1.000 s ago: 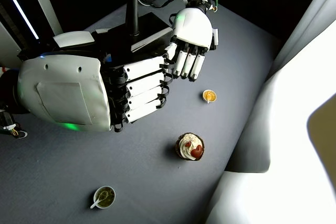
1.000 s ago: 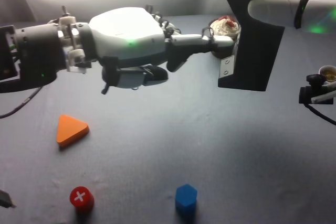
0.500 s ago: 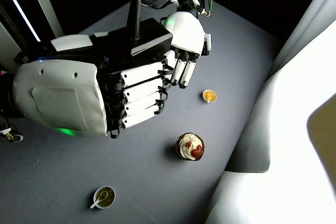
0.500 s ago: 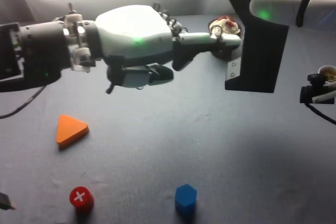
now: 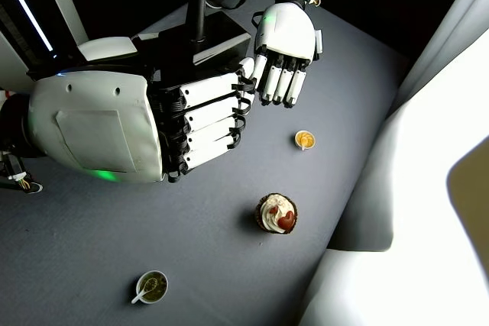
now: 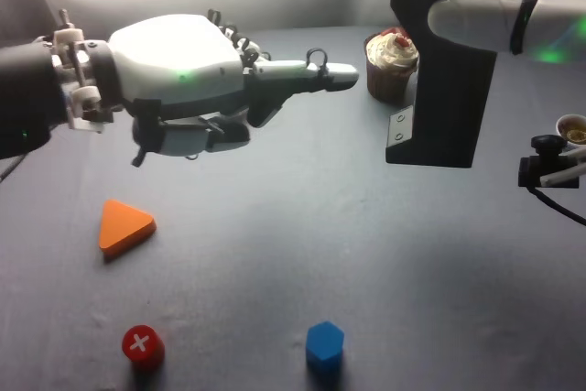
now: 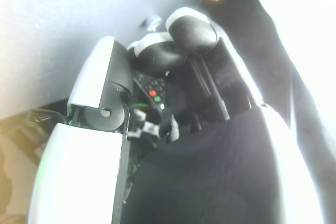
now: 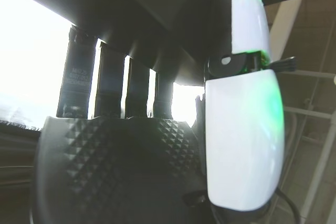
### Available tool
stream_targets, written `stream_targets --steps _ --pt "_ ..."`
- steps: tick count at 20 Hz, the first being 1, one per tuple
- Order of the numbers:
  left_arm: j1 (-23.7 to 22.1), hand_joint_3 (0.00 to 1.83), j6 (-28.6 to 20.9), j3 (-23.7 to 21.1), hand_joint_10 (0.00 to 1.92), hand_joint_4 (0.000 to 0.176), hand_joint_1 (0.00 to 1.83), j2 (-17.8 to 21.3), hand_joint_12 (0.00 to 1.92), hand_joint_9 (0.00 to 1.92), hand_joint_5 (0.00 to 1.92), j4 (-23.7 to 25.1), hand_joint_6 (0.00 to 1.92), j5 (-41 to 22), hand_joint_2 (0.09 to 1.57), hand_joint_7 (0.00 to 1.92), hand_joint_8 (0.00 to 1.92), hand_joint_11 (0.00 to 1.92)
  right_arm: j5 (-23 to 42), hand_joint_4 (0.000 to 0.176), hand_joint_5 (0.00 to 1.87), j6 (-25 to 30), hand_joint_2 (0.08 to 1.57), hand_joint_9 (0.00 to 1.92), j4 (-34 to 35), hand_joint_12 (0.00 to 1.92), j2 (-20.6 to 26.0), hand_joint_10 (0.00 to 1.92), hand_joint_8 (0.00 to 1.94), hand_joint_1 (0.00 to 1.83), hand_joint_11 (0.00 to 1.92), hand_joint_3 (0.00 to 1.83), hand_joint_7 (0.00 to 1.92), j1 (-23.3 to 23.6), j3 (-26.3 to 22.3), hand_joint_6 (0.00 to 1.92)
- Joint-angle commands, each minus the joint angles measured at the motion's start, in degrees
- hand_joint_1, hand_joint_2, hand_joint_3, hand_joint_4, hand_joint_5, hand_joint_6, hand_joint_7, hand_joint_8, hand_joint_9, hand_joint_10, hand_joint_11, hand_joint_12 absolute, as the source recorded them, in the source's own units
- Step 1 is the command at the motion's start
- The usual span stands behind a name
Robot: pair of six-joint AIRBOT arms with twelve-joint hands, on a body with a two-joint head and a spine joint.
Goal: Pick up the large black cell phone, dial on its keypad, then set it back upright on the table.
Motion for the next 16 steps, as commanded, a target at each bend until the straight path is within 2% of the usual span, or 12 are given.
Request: stream_targets --steps 1,3,4,5,9,11,14,15,16 --pt "-1.52 0.00 0.09 -0.39 1.92 0.147 1.29 -0.45 1.92 0.79 0.00 -3.59 0.00 -4.76 1.32 0.59 1.68 0.65 8.46 0.000 0.91 1.18 1.15 0.90 -0.18 1.42 0.76 1.35 1.19 1.37 0.89 0.00 0.82 1.03 0.06 0.96" --pt "-2.52 0.00 0.22 -0.94 1.92 0.153 1.29 -1.57 1.92 0.80 0.00 -3.59 0.00 -4.08 1.32 0.59 1.68 0.67 8.47 0.000 0.91 1.18 1.15 0.92 -0.18 1.40 0.73 1.33 1.15 1.37 0.89 0.00 0.82 1.02 0.10 1.00" --pt "-3.16 0.00 0.23 -1.40 1.92 0.148 1.29 -2.32 1.92 0.81 0.00 -3.59 0.00 -3.50 1.32 0.59 1.68 0.68 8.47 0.000 0.90 1.18 1.15 0.91 -0.18 1.41 0.73 1.34 1.18 1.37 0.90 0.00 0.81 1.02 0.11 0.99" --pt "-3.53 0.01 0.15 -1.64 1.92 0.152 1.28 -2.82 1.92 0.80 0.00 -3.59 0.00 -3.25 1.33 0.58 1.69 0.68 8.47 0.000 0.91 1.18 1.15 0.90 -0.18 1.37 0.72 1.32 1.19 1.37 0.88 0.00 0.81 1.02 0.12 1.01" --pt "-4.02 0.00 -0.41 -2.75 1.92 0.156 1.29 -4.15 1.92 0.80 0.00 -3.58 0.00 -3.18 1.32 0.60 1.66 0.66 8.53 0.000 0.94 1.18 1.13 0.93 -0.17 1.35 0.77 1.27 1.13 1.37 0.90 0.00 0.85 1.00 0.10 0.95" --pt "-3.72 0.00 -0.31 -3.48 1.92 0.156 1.30 -2.78 1.92 0.81 0.00 -3.53 0.00 -2.79 1.31 0.62 1.64 0.67 8.79 0.000 0.92 1.18 1.13 0.94 -0.06 1.34 0.80 1.26 1.14 1.37 0.90 0.00 0.86 0.98 0.12 0.95" --pt "-0.86 0.00 -1.15 -4.19 1.92 0.160 1.29 1.20 1.92 0.80 0.00 -4.49 0.00 -3.73 1.32 0.59 1.68 0.67 10.19 0.000 0.90 1.18 1.14 0.93 1.78 1.34 0.71 1.27 1.18 1.37 0.89 0.00 0.83 0.26 0.28 1.02" --pt "0.08 0.00 -1.86 -4.03 1.92 0.160 1.29 2.25 1.92 0.80 0.00 -5.18 0.00 -4.78 1.32 0.60 1.67 0.66 11.05 0.000 0.91 1.18 1.14 0.93 2.30 1.33 0.59 1.27 1.17 1.37 0.88 0.00 0.83 -0.40 0.50 1.02" --pt "1.10 0.00 -4.60 -3.53 1.92 0.158 1.29 3.42 1.92 0.80 0.00 -5.22 0.00 -6.73 1.31 0.61 1.65 0.65 12.41 0.000 0.93 1.18 1.14 0.92 3.02 1.32 0.47 1.28 1.16 1.37 0.87 0.00 0.82 -1.79 0.87 1.01"
